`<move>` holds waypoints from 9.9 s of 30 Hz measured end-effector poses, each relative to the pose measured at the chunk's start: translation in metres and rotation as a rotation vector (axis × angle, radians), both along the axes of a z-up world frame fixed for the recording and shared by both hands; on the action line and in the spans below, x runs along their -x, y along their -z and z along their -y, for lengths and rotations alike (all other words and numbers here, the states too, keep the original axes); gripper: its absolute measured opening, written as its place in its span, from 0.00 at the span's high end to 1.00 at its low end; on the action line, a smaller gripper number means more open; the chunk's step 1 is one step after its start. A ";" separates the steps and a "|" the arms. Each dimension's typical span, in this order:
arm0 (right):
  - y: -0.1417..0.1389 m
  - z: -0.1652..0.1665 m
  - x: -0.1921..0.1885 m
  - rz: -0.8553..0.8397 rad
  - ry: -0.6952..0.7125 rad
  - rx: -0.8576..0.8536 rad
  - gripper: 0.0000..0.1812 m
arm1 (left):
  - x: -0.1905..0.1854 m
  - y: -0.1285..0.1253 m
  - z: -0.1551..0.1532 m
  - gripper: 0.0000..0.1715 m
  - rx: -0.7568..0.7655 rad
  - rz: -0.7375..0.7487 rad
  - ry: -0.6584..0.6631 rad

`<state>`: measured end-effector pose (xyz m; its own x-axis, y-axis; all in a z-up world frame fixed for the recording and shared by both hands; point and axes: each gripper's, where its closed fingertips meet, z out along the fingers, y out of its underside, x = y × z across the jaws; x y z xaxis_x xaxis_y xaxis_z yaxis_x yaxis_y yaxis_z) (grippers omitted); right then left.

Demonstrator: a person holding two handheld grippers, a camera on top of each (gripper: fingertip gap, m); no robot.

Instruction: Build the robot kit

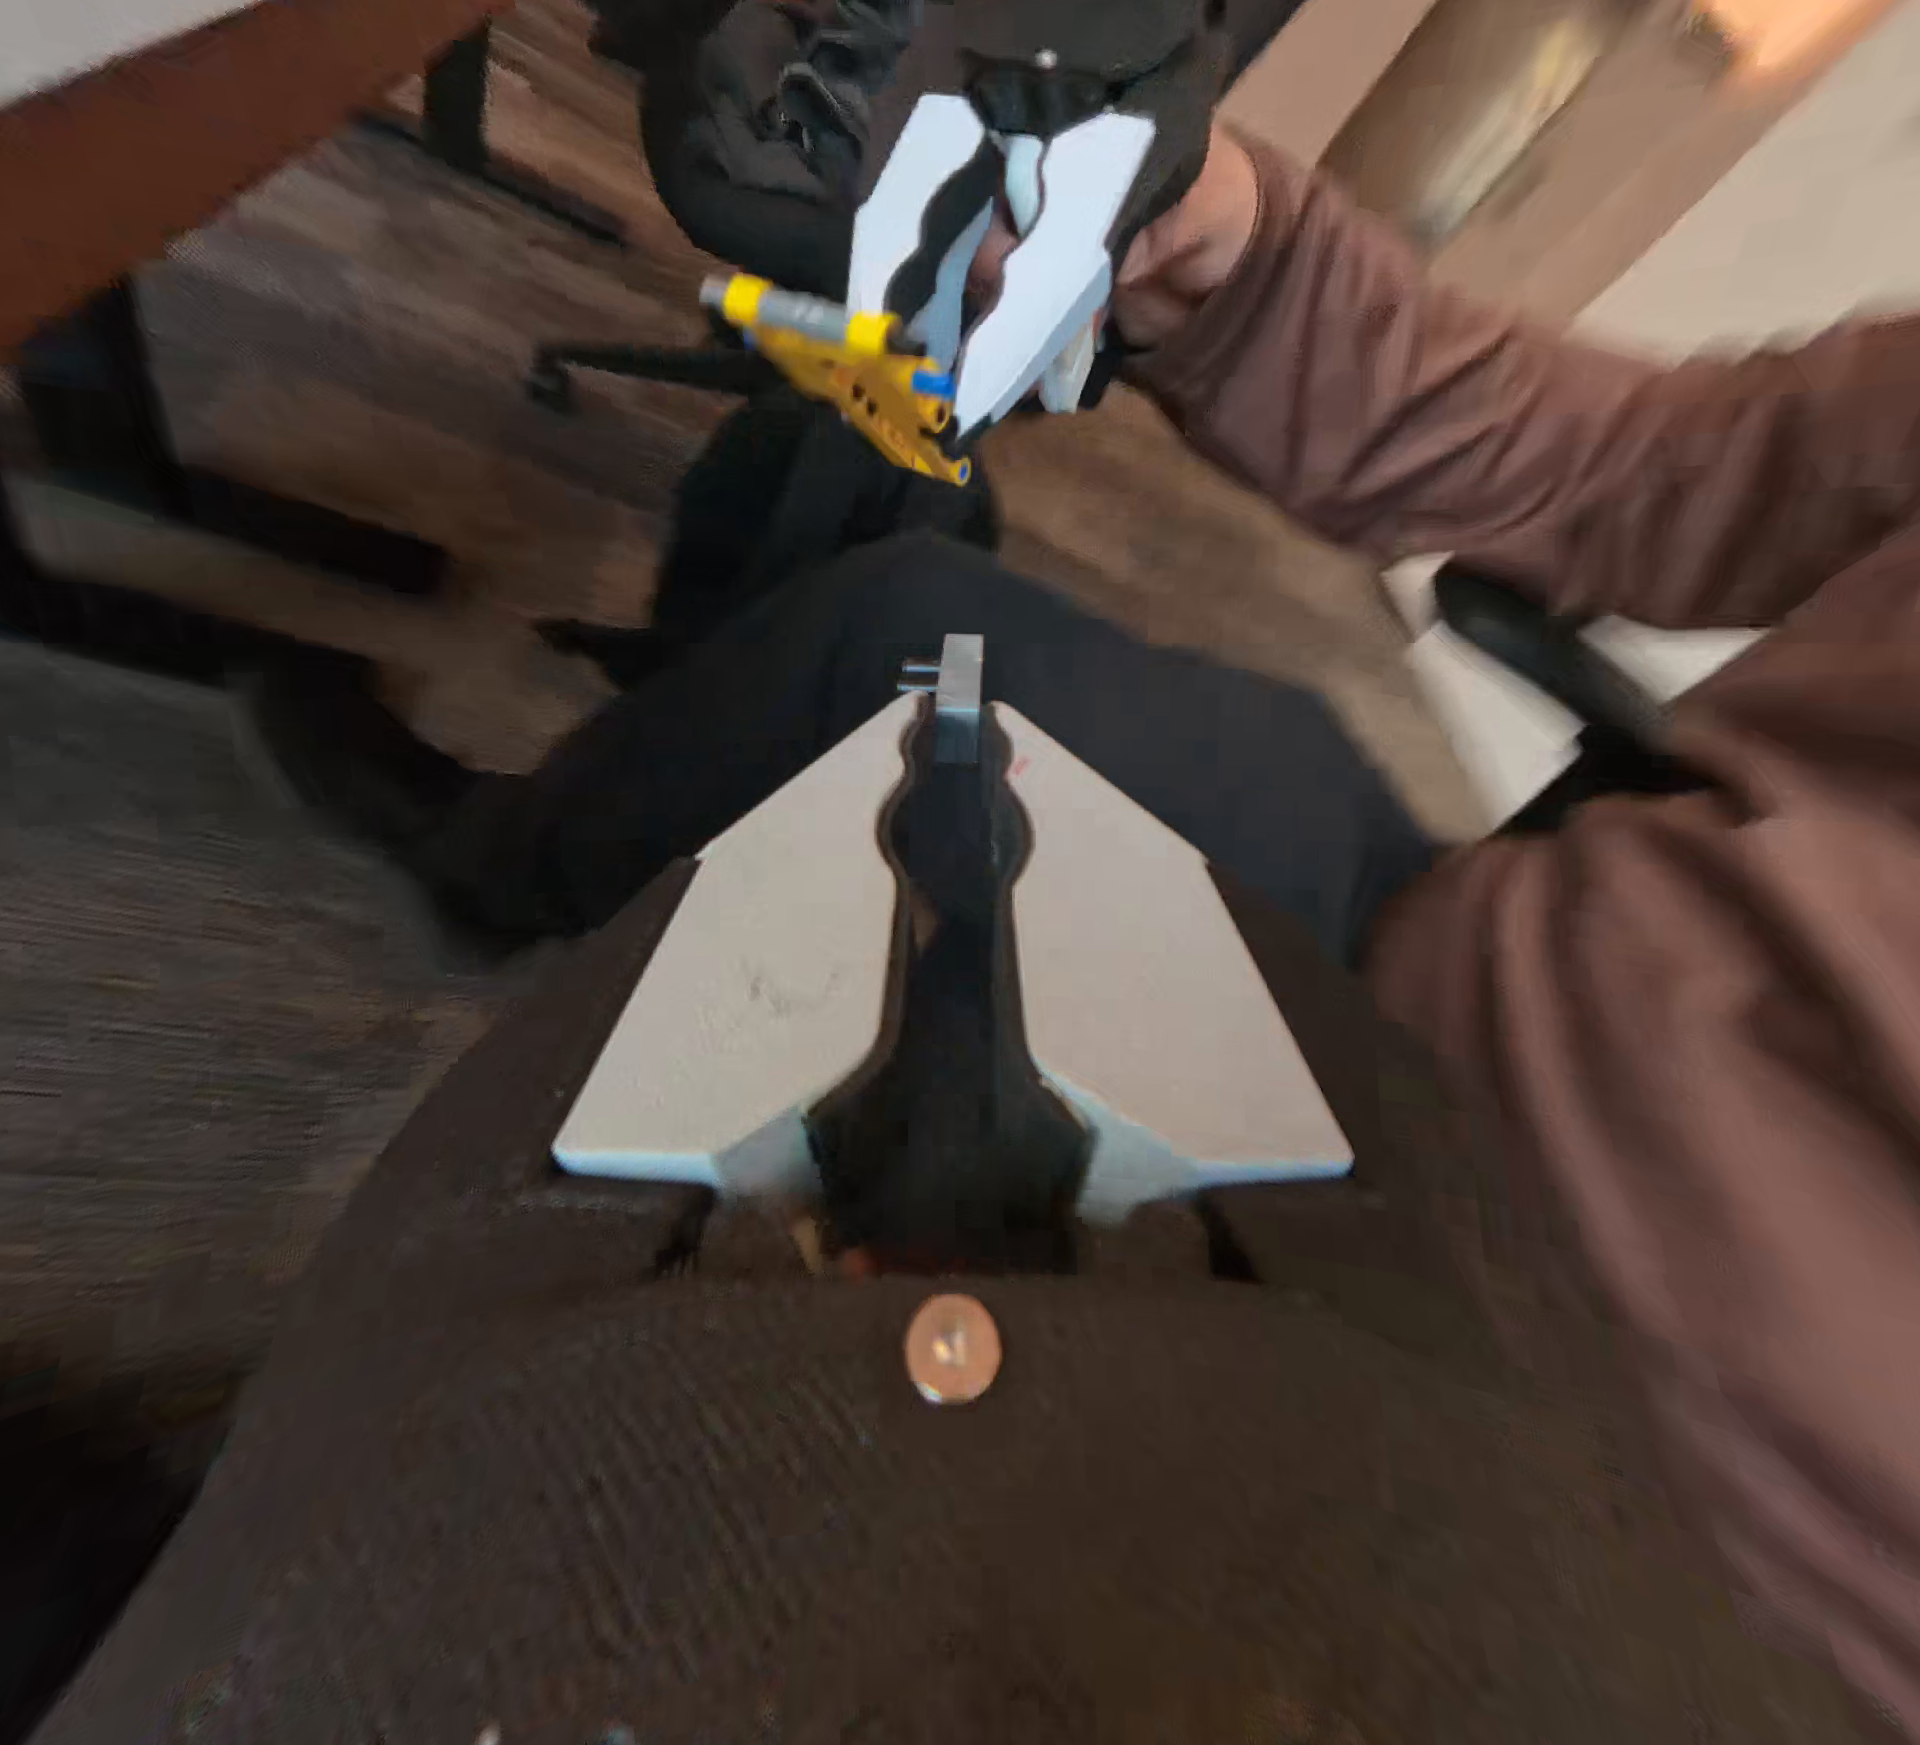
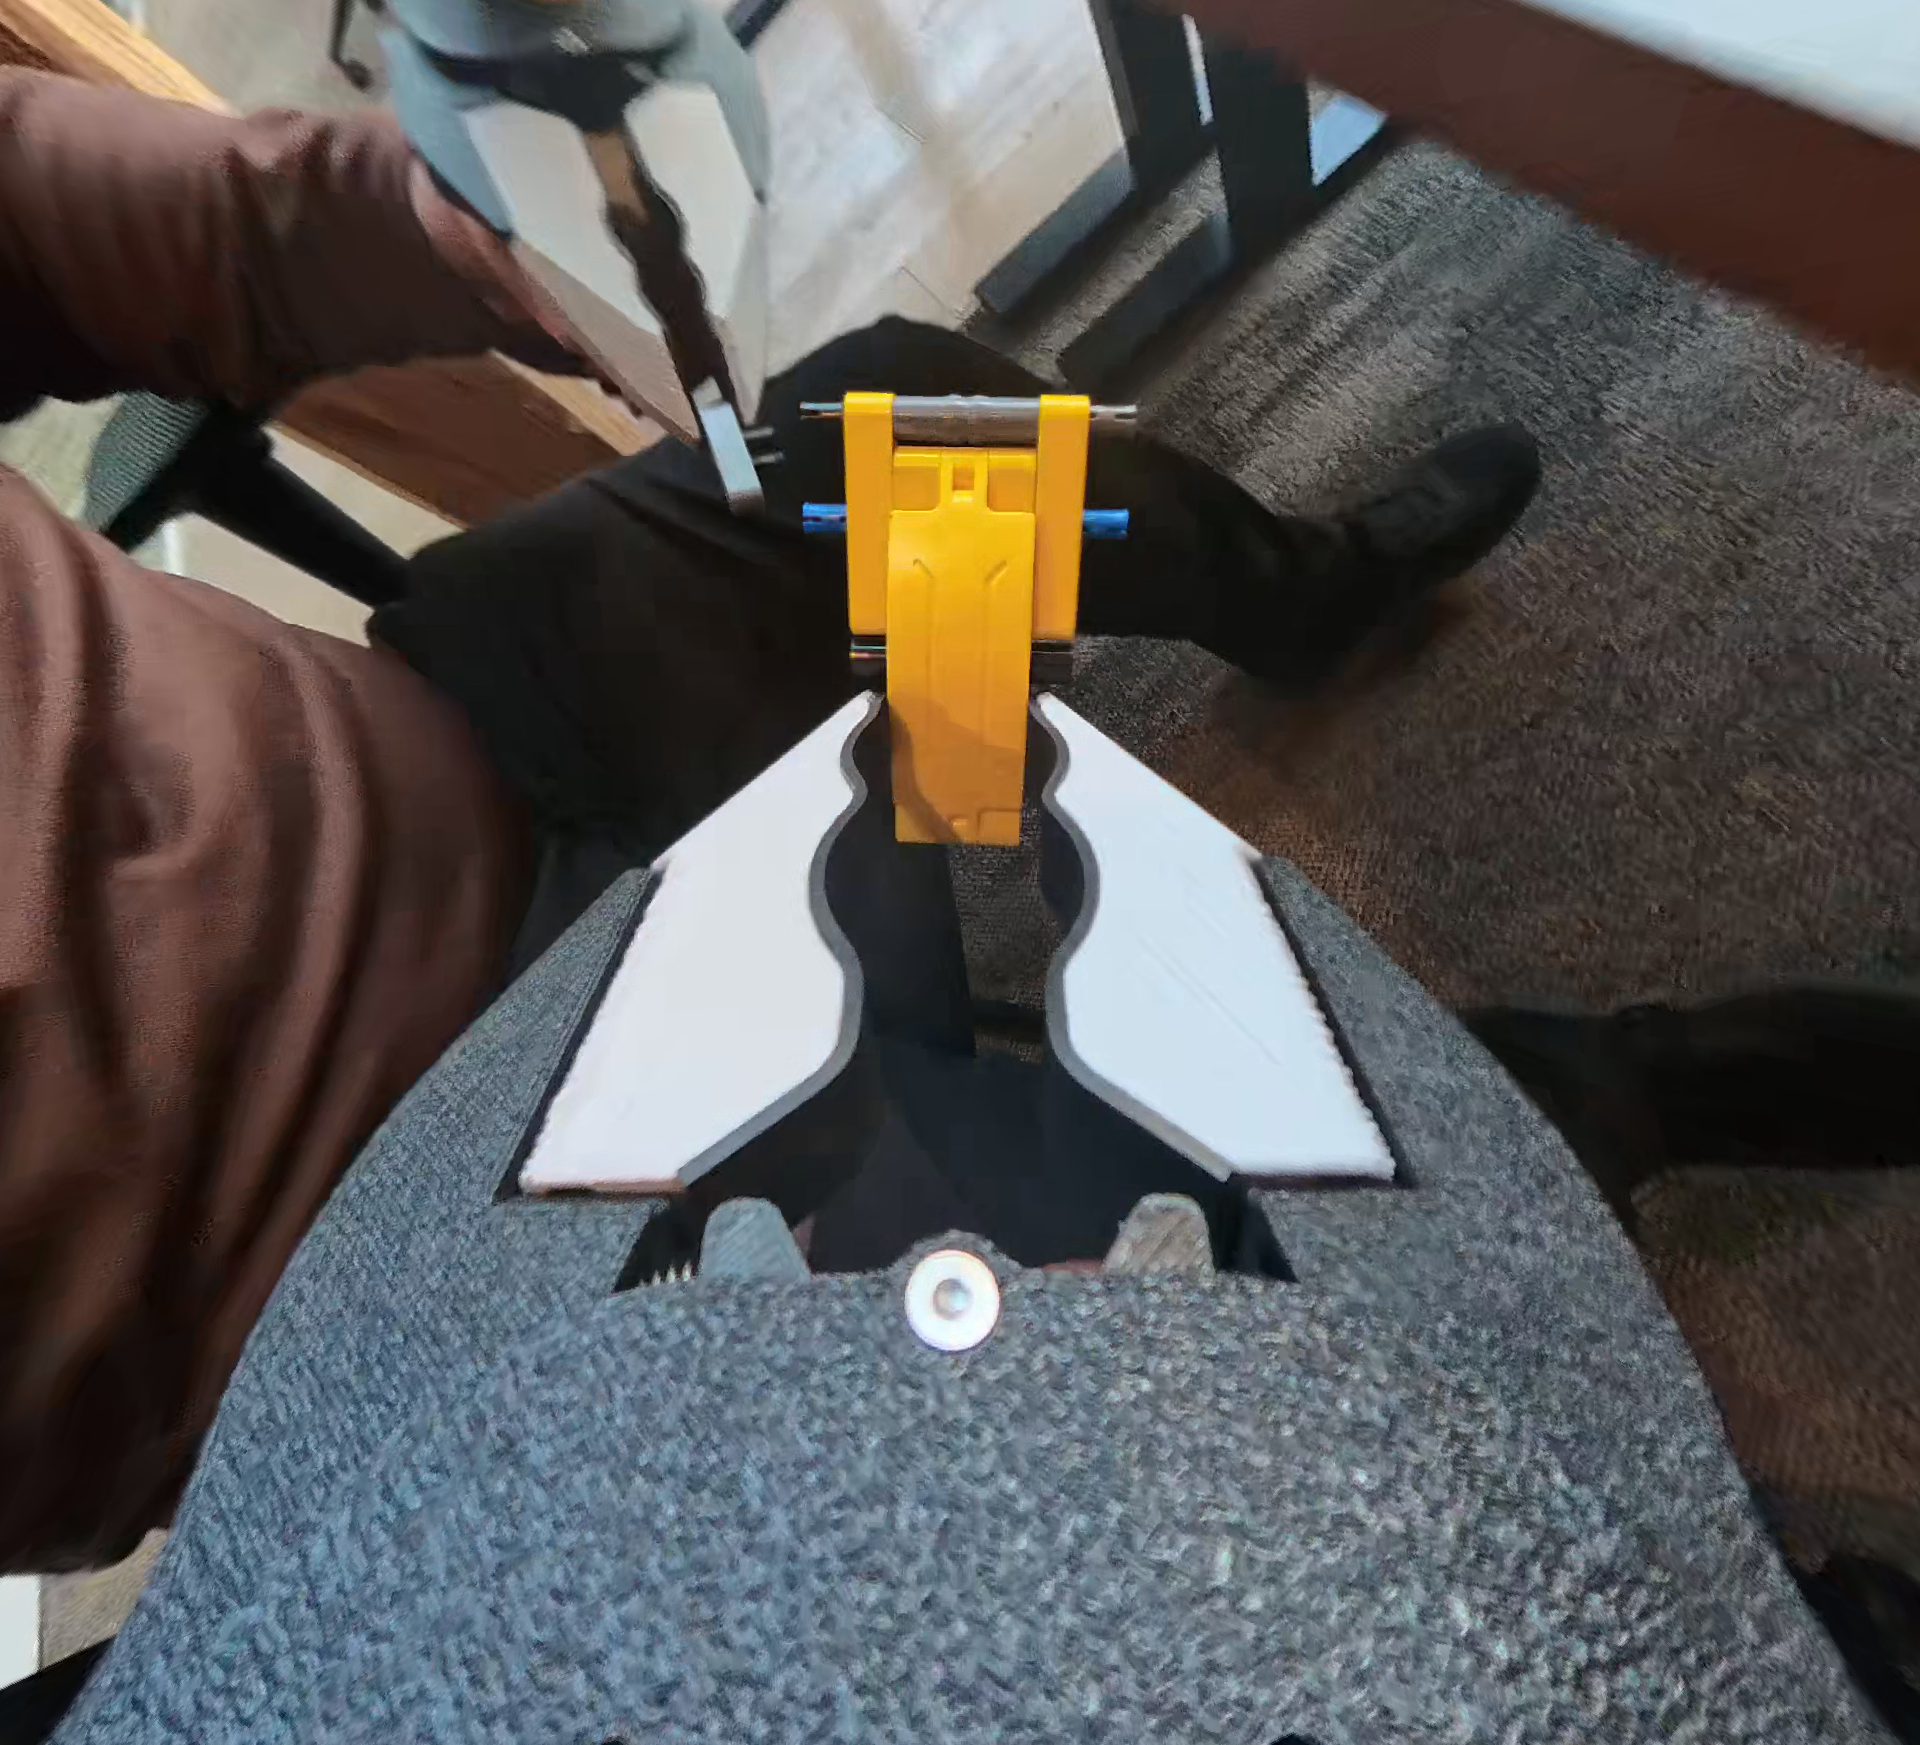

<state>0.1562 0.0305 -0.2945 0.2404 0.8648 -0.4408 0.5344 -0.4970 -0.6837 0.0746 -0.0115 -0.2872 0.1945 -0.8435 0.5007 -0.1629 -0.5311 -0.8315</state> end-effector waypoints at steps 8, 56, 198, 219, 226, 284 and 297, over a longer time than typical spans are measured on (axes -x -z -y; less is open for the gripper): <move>-0.079 -0.104 0.053 -0.142 -0.155 -0.300 0.86 | 0.049 -0.056 -0.002 0.97 -0.101 0.363 0.075; -0.070 -0.195 0.065 0.147 -0.293 -0.652 0.86 | 0.029 -0.050 -0.119 0.97 -0.672 -0.152 -0.245; -0.034 -0.263 0.093 0.225 -0.531 -0.552 0.75 | 0.065 -0.018 -0.118 0.97 -0.495 -0.350 -0.483; -0.077 -0.218 0.149 0.134 -0.526 -0.662 0.81 | 0.071 -0.021 -0.114 0.97 -0.504 -0.356 -0.499; -0.055 -0.222 0.166 0.289 -0.449 -0.740 0.76 | 0.075 -0.025 -0.113 0.97 -0.520 -0.357 -0.515; -0.044 -0.199 0.132 0.273 -0.821 -0.658 0.86 | 0.059 -0.045 -0.185 0.97 -0.246 -0.296 -0.435; -0.043 -0.201 0.130 0.240 -0.874 -0.561 0.86 | 0.059 -0.043 -0.202 0.97 -0.362 -0.453 -0.415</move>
<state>0.0265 0.2314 -0.2517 -0.5339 0.8441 0.0503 0.7047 0.4771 -0.5252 0.0161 0.1910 -0.2444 0.6585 -0.7526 -0.0030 -0.3780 -0.3272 -0.8661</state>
